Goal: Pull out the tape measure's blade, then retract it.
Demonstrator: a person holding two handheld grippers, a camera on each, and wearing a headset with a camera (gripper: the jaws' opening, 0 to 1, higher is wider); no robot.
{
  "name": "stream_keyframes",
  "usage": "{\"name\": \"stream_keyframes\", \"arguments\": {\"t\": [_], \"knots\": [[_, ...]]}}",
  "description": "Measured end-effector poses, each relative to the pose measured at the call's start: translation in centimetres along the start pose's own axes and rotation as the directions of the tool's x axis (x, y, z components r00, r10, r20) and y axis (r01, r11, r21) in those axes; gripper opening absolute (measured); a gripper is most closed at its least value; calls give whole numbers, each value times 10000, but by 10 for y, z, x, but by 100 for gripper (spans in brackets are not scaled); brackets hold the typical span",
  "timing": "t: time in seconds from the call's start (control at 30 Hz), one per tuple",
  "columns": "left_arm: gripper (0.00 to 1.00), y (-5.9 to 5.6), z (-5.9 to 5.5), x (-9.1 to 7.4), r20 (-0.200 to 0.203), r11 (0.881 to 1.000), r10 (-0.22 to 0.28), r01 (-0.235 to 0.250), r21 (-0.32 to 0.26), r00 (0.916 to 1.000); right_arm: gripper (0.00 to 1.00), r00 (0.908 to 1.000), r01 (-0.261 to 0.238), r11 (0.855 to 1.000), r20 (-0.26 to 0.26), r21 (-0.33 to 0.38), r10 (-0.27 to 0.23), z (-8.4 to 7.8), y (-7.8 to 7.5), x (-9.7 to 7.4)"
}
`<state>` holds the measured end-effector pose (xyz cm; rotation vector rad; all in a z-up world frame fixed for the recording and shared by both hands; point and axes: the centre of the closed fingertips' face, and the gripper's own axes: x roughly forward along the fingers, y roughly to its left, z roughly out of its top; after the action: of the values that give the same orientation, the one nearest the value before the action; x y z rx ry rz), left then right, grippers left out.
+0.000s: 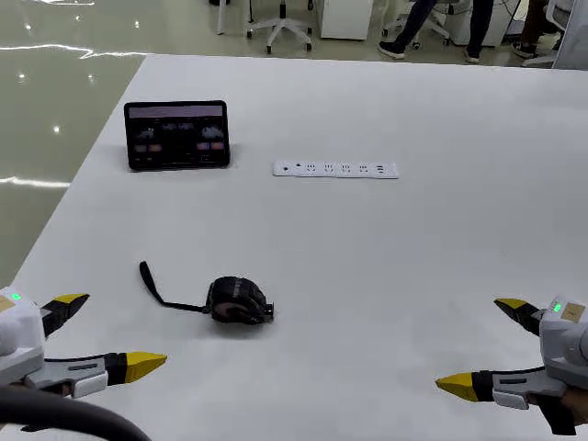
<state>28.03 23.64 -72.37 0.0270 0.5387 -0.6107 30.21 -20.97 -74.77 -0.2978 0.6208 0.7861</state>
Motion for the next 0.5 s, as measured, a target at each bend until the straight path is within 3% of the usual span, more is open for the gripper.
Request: {"name": "stream_keyframes", "arguments": {"t": [0.4, 0.5], "knots": [[100, 18, -6, -9, -142, 9991, 374, -377, -173, 9992, 100, 9990, 153, 9999, -431, -41, -155, -14, -4, -14], [100, 17, -5, -6, -92, 9993, 330, -331, -145, 9994, 100, 9991, 155, 9998, -400, -97, -158, -13, -7, -16]]}}
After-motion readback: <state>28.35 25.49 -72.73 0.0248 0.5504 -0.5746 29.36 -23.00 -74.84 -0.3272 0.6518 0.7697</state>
